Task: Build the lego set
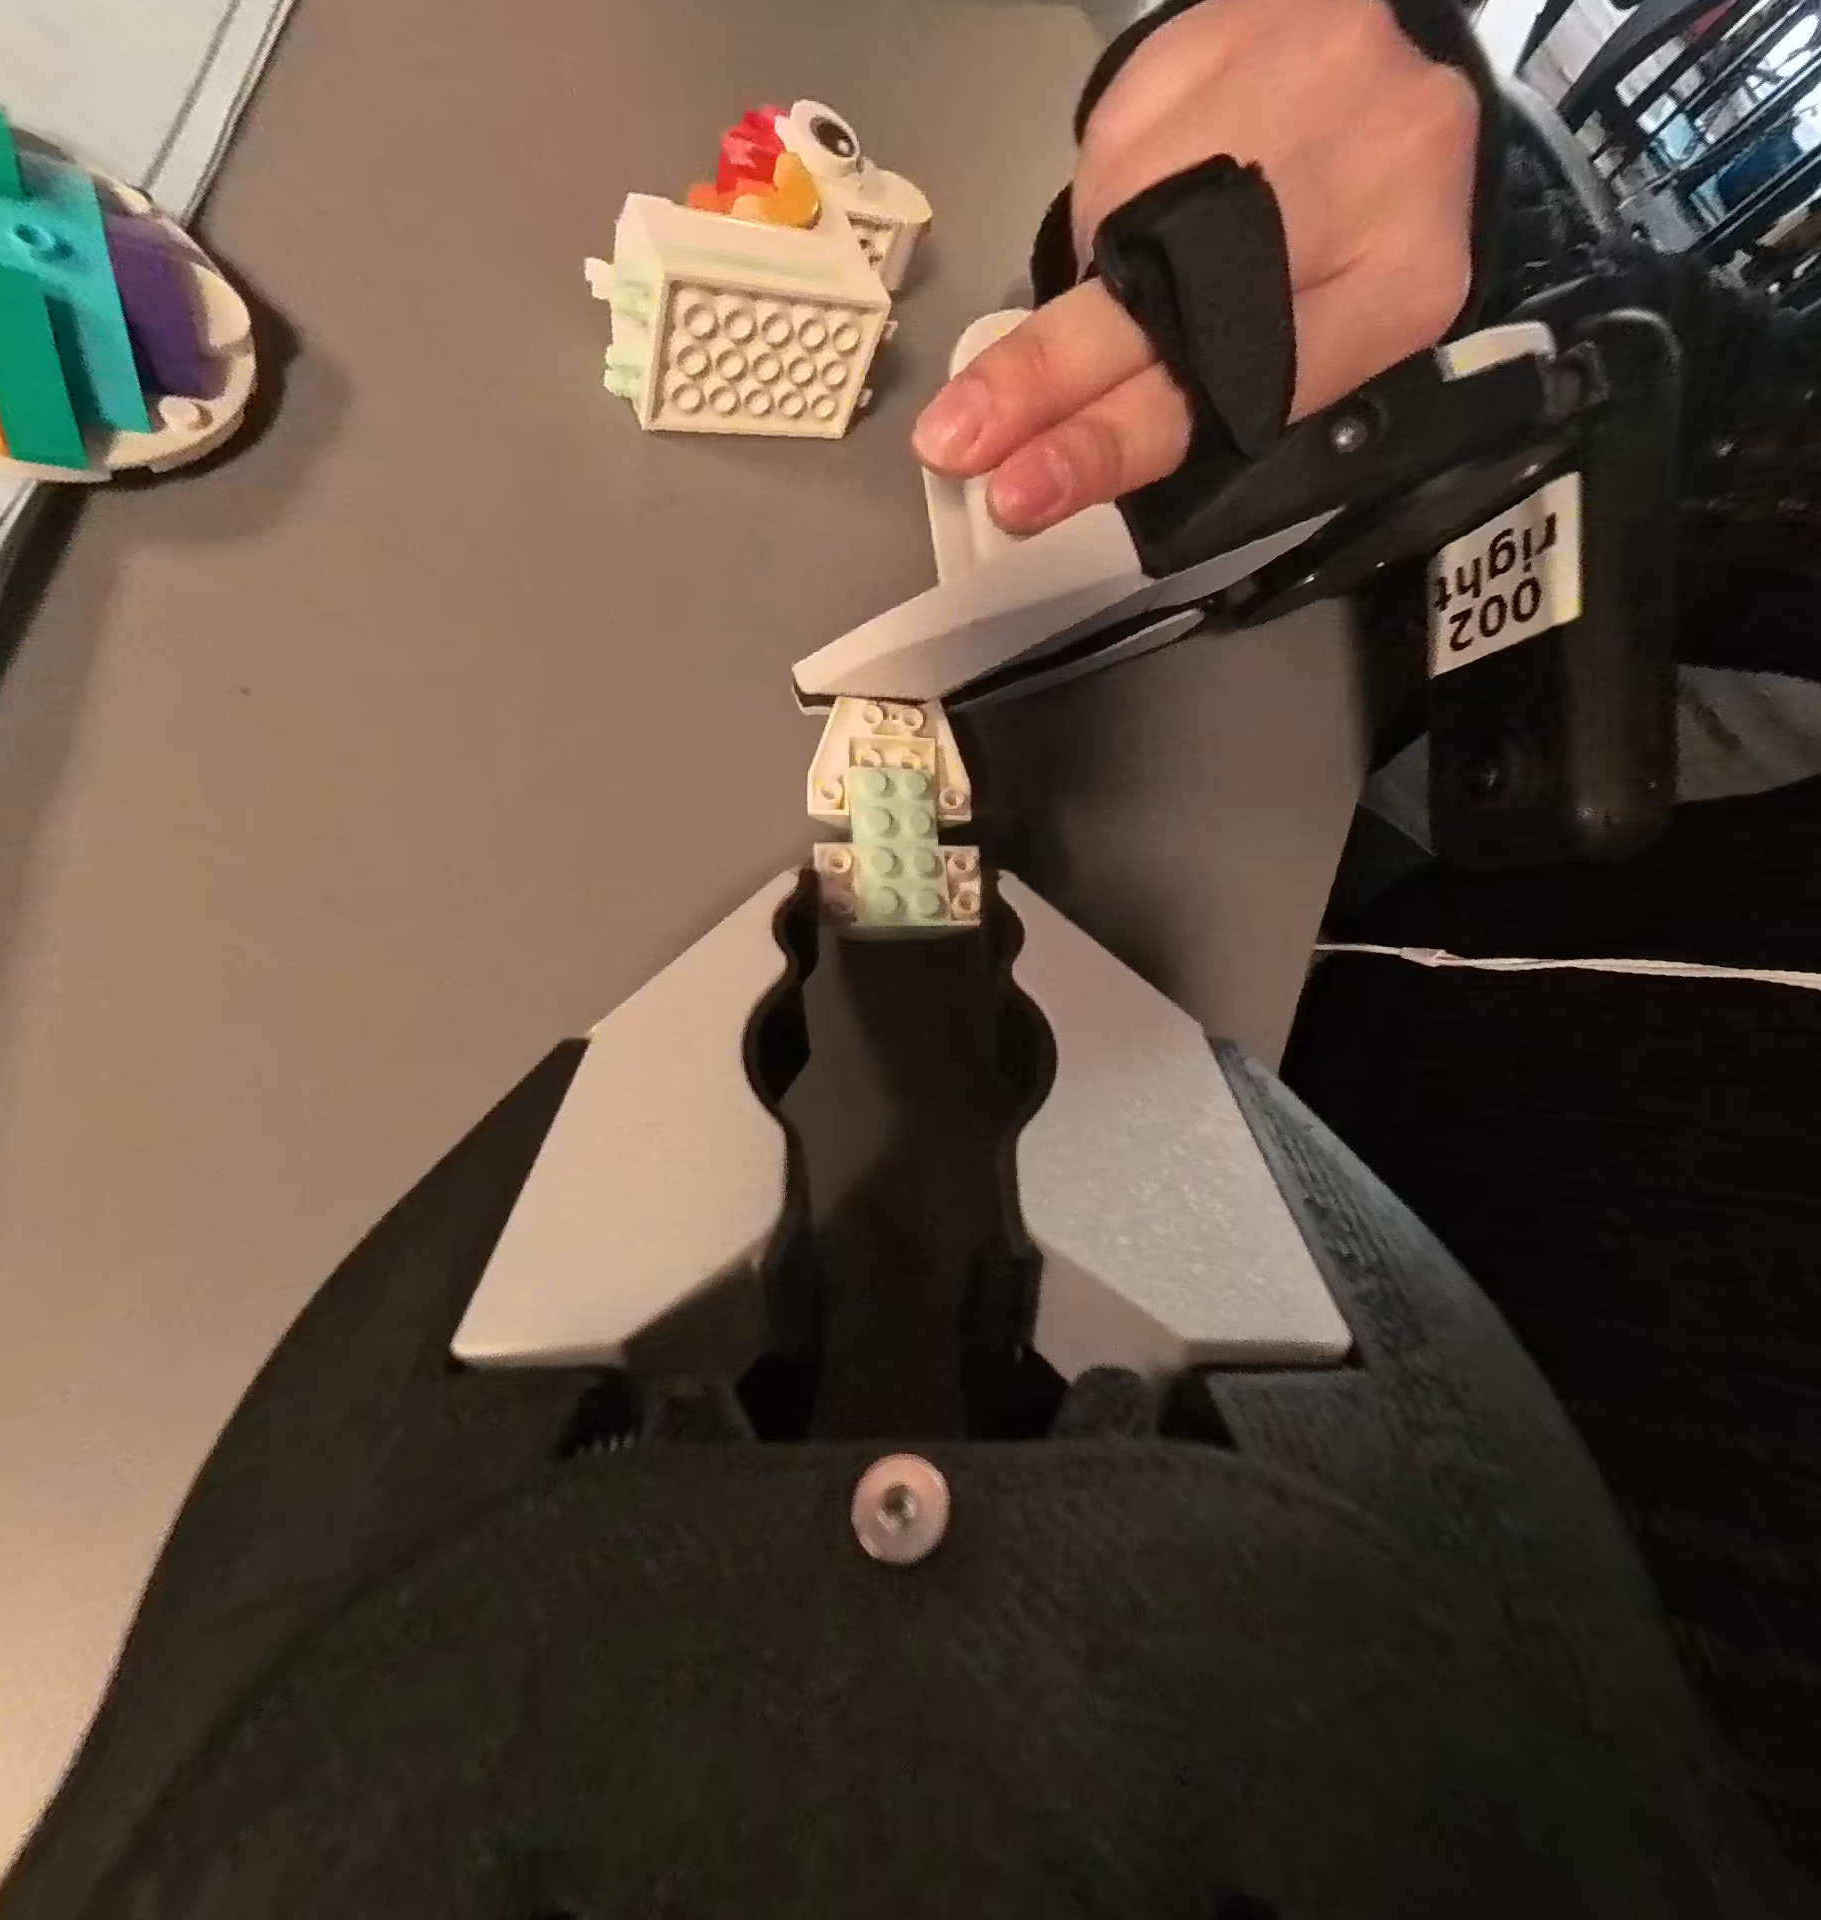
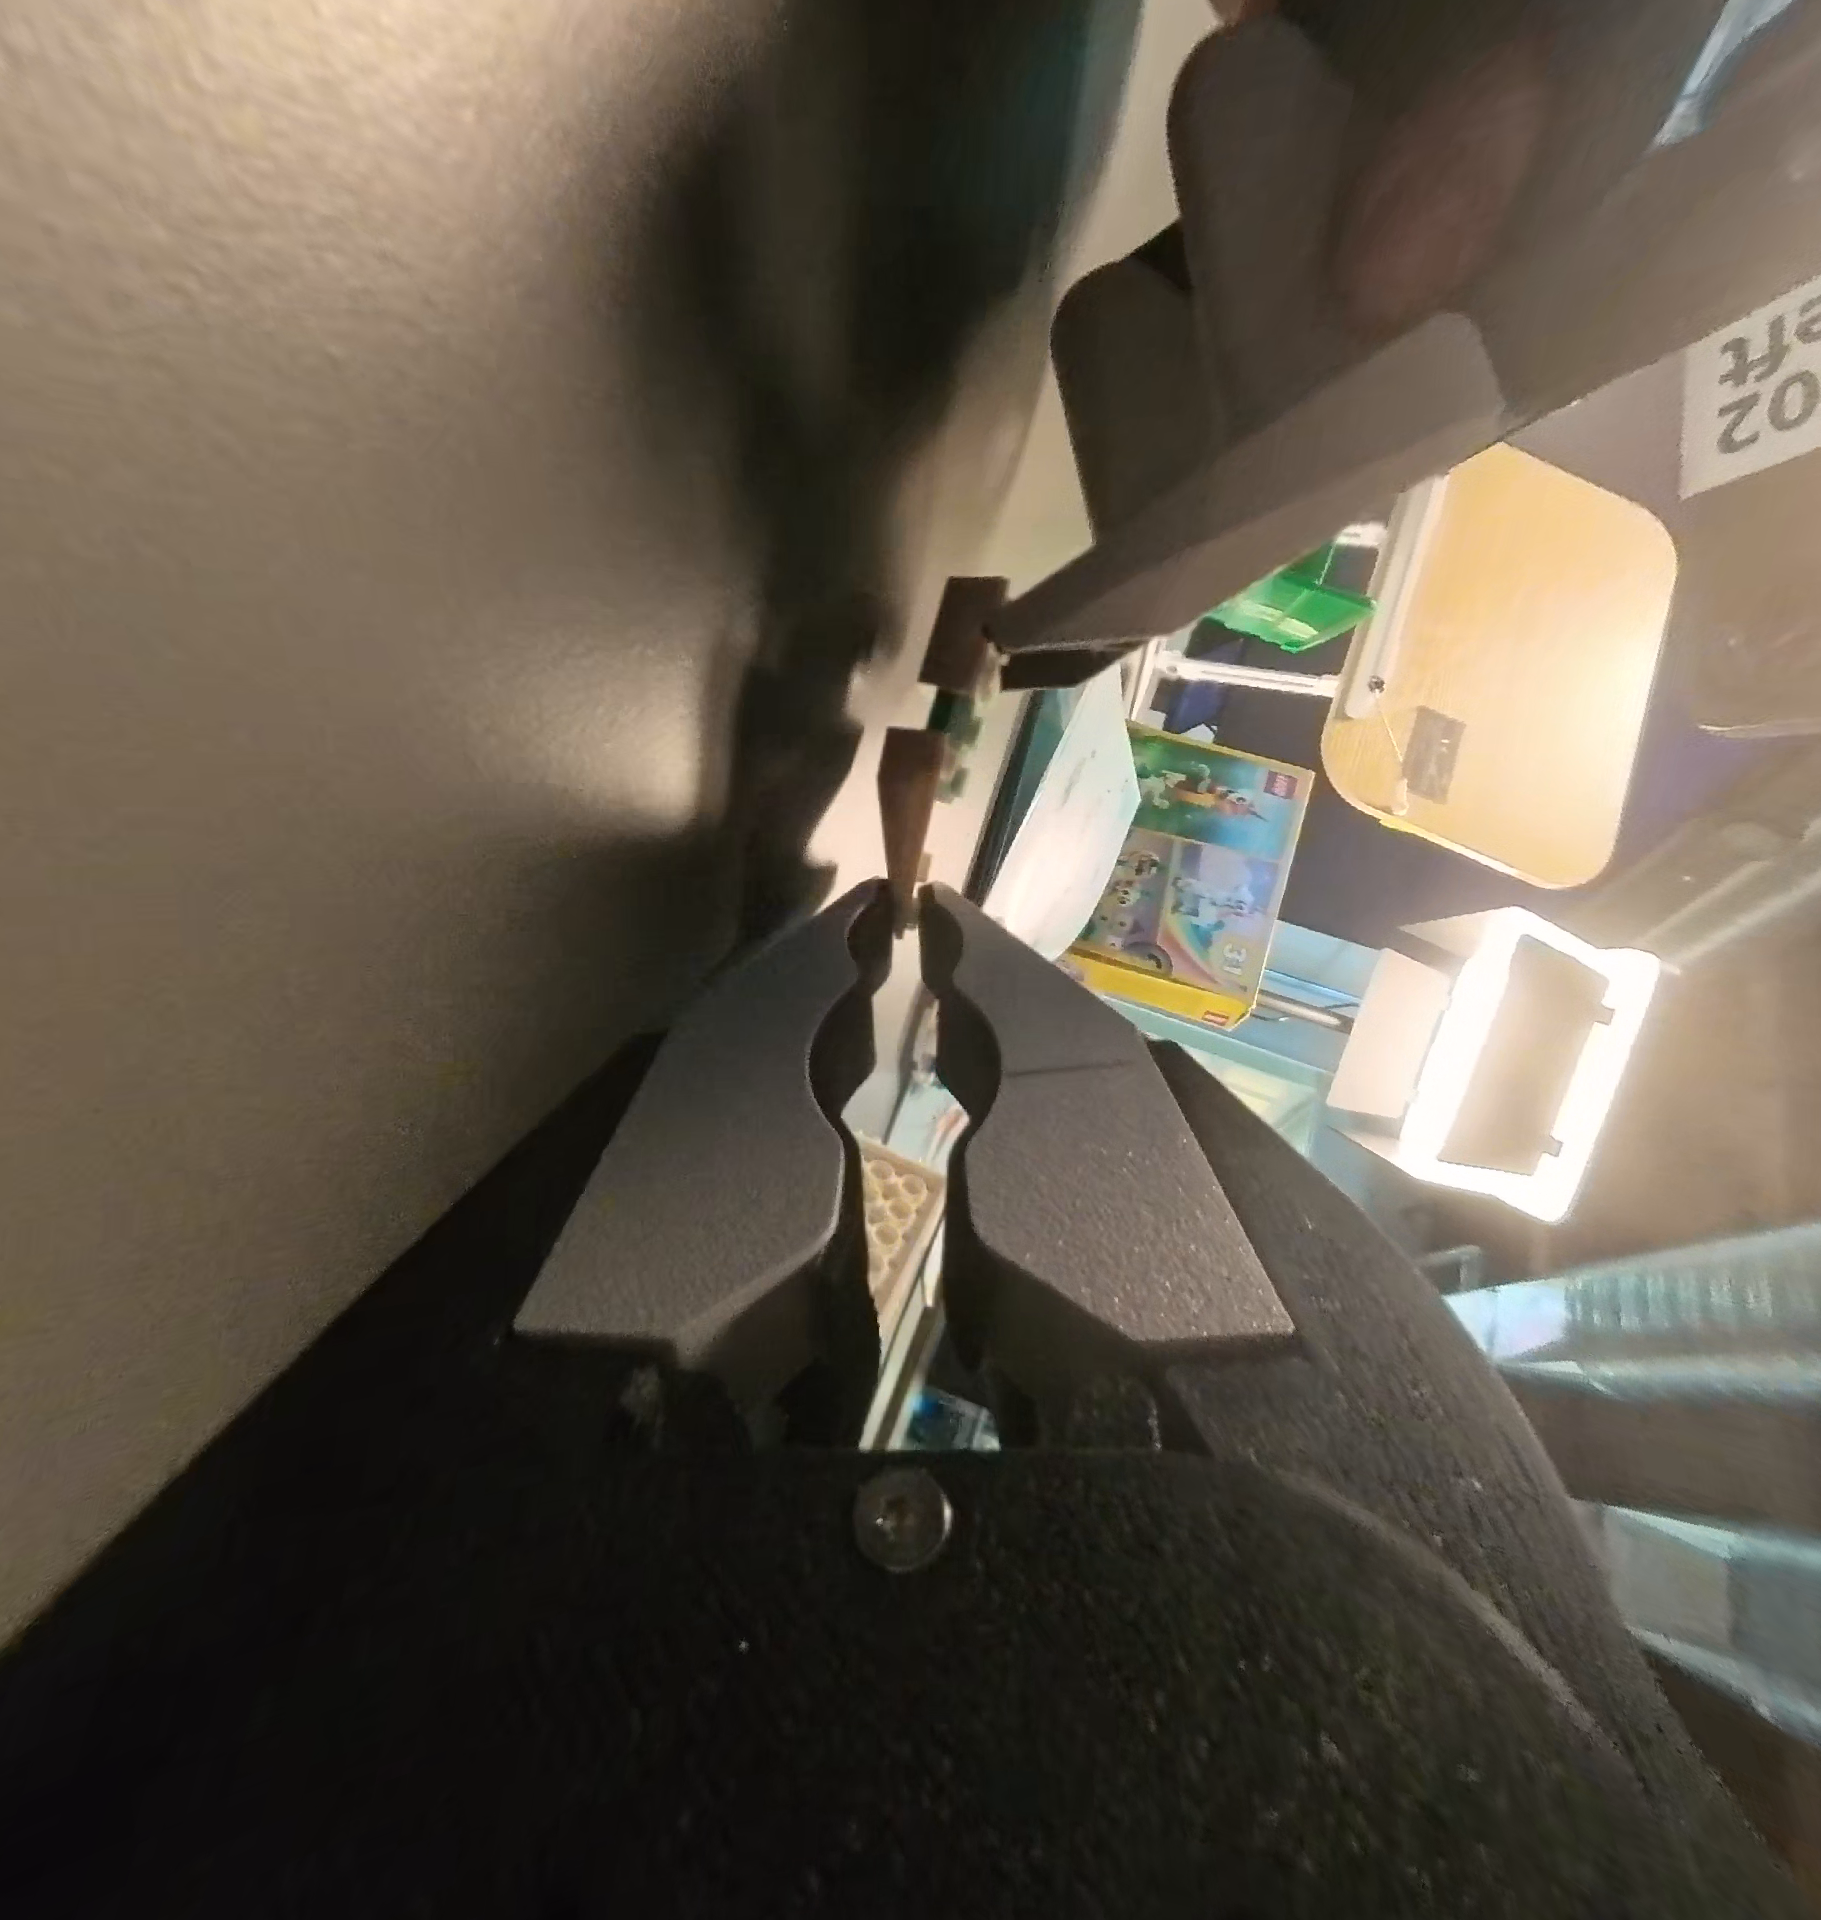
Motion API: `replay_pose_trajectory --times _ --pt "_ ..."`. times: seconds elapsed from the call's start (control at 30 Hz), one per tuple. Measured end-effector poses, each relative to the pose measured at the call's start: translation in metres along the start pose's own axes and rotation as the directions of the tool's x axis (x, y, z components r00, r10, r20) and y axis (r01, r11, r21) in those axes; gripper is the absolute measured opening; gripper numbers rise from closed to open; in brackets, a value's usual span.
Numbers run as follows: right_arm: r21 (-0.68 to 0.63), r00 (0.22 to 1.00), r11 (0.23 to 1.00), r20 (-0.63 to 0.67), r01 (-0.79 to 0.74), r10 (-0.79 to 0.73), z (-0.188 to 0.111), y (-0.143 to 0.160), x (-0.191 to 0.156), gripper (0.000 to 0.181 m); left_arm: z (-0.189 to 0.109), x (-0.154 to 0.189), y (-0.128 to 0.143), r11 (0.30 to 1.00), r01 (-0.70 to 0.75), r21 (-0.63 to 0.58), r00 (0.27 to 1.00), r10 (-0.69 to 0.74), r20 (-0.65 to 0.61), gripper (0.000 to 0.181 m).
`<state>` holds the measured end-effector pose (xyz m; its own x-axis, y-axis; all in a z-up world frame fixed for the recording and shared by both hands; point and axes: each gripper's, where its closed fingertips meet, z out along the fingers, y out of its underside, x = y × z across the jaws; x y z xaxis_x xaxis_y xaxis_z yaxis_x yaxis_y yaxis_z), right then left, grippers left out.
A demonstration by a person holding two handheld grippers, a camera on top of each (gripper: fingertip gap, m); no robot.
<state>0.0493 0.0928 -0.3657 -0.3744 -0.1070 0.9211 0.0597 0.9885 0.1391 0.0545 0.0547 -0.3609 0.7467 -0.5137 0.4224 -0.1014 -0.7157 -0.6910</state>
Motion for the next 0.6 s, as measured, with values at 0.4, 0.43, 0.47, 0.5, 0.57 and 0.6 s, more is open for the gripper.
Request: replay_pose_trajectory --times 0.4,0.43,0.47,0.5,0.57,0.6 --pt "0.017 1.0 1.0 0.02 -0.024 0.023 0.0 -0.003 -0.002 0.002 0.003 0.003 -0.003 0.999 0.036 -0.008 0.998 -0.037 -0.056 0.03" --pt "0.021 0.999 0.999 0.02 -0.026 0.025 0.0 -0.004 -0.002 0.002 0.004 0.003 -0.003 0.999 0.043 -0.012 0.997 -0.044 -0.061 0.03" --pt "0.023 0.999 0.999 0.02 -0.03 0.029 0.0 -0.004 -0.002 0.002 0.004 0.002 -0.002 0.999 0.048 -0.023 0.997 -0.049 -0.067 0.03" --pt "0.024 0.999 0.999 0.02 -0.032 0.032 0.0 -0.004 -0.002 0.003 0.005 0.002 0.0 0.998 0.052 -0.036 0.996 -0.054 -0.069 0.03" --pt "0.021 0.999 0.999 0.022 -0.04 0.04 0.0 -0.003 -0.001 0.003 0.007 0.002 0.0 0.997 0.06 -0.044 0.995 -0.063 -0.076 0.03" --pt "0.021 0.998 0.998 0.025 -0.052 0.052 0.0 -0.003 -0.001 0.004 0.007 0.002 0.0 0.997 0.066 -0.045 0.994 -0.07 -0.082 0.03"
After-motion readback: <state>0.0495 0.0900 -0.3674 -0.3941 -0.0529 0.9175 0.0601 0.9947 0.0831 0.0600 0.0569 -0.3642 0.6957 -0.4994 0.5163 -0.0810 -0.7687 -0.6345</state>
